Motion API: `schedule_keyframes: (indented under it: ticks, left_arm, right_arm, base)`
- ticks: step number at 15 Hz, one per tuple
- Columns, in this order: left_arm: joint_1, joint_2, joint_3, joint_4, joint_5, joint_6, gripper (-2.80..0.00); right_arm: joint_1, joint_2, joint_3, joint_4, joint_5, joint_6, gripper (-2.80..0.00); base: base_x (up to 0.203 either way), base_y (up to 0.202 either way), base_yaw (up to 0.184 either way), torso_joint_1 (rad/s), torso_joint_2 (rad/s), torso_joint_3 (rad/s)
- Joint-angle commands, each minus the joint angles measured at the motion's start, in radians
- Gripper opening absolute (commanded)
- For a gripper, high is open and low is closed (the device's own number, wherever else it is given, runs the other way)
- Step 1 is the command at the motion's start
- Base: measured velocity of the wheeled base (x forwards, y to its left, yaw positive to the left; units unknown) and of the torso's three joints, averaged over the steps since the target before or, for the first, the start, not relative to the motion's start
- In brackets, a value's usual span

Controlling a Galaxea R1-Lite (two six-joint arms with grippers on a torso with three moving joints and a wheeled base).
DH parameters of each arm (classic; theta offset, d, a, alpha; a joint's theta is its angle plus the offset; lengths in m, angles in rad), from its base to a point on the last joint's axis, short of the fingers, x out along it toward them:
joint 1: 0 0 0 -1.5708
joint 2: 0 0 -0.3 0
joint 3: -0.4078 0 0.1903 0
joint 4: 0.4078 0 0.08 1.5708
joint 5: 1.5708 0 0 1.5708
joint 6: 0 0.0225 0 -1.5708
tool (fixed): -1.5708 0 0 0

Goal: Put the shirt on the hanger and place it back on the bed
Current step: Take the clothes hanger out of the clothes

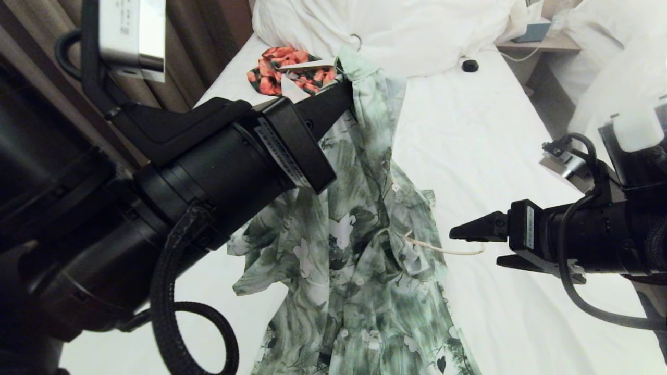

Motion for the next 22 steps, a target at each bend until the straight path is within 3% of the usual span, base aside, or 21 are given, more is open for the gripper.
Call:
schedule_keyframes:
  ticks: [1,5,10,12,17,18,22]
  left_arm:
    - [0.000,0.000,0.000,-0.006,0.001,-0.001,-2.80]
    - [0.000,0.000,0.000,-0.006,0.001,-0.001,-2.80]
    - [0.000,0.000,0.000,-0.006,0.001,-0.001,-2.80]
    - [0.000,0.000,0.000,-0.006,0.001,-0.001,-2.80]
    - [0.002,0.000,0.000,-0.006,0.001,-0.001,-2.80]
    - [0.002,0.000,0.000,-0.006,0.001,-0.001,-2.80]
    - [0.002,-0.001,0.000,-0.006,0.001,-0.010,-2.80]
  right_arm:
    - [0.001,-0.034,0.097,-0.193,0.002,0.007,0.00]
    - [0.019,-0.045,0.229,-0.485,0.009,0.028,0.00]
    - [0.066,-0.001,0.239,-0.521,0.009,0.033,0.00]
    - [0.066,0.017,0.244,-0.593,0.011,0.028,0.00]
    - [0.069,0.080,0.248,-0.705,0.013,-0.034,0.00]
    - [0.069,0.091,0.248,-0.725,0.013,-0.041,-2.80]
    - [0.069,0.102,0.245,-0.750,0.013,-0.065,-2.80]
  base:
    - [0.000,0.000,0.000,0.000,0.00,0.000]
    - [0.000,0.000,0.000,0.000,0.00,0.000]
    - [0.000,0.000,0.000,0.000,0.00,0.000]
    - [0.000,0.000,0.000,0.000,0.00,0.000]
    - [0.000,0.000,0.000,0.000,0.00,0.000]
    - [0.000,0.000,0.000,0.000,0.00,0.000]
    - [0.000,0.000,0.000,0.000,0.00,0.000]
